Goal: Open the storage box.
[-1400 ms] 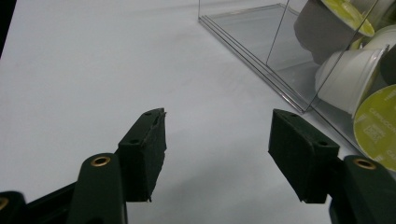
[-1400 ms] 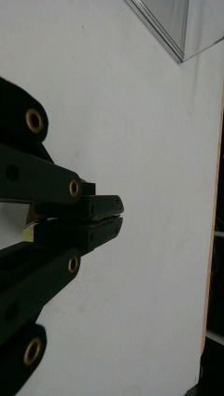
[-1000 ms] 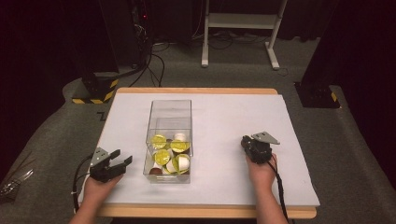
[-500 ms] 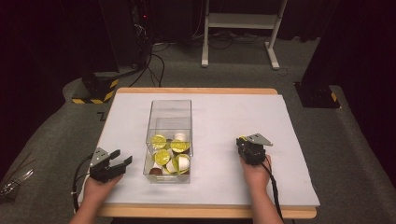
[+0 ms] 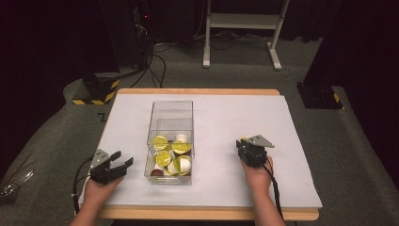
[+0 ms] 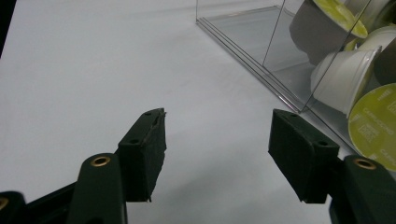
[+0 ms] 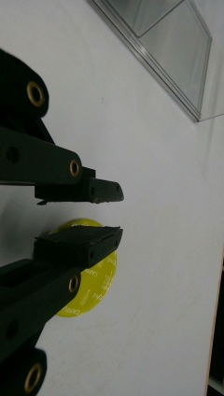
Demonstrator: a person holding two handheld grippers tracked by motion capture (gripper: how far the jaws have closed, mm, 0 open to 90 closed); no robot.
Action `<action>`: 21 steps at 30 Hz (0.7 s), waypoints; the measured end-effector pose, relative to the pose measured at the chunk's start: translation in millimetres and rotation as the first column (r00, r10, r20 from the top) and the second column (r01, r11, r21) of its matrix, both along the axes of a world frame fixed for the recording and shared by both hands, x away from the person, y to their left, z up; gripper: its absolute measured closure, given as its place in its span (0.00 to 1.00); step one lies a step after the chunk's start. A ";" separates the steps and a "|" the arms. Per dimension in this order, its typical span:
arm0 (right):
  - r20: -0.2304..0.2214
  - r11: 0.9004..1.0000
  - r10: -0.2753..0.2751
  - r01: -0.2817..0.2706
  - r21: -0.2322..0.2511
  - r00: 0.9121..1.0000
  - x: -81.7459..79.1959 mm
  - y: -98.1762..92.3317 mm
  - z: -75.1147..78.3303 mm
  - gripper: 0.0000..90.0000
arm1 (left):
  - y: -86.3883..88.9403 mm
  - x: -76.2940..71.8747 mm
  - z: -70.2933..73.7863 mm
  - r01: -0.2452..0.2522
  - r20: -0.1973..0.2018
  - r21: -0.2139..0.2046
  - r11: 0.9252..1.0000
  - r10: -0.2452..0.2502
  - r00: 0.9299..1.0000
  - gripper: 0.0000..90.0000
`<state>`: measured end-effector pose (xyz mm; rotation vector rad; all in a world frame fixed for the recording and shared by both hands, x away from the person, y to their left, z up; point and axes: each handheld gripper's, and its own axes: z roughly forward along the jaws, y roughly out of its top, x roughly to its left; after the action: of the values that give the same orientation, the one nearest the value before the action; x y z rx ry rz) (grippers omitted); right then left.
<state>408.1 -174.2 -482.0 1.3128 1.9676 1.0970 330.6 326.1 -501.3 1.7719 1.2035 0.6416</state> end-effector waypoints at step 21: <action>0.022 0.997 0.071 -0.071 0.011 0.997 -20.4 12.9 8.2 0.68 | -8.2 1.5 0.7 0.016 0.000 0.000 1.000 -0.016 1.000 0.40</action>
<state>387.7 -161.3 -473.8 1.2401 2.0090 1.1530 332.1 317.9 -500.6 1.7797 1.1882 0.6322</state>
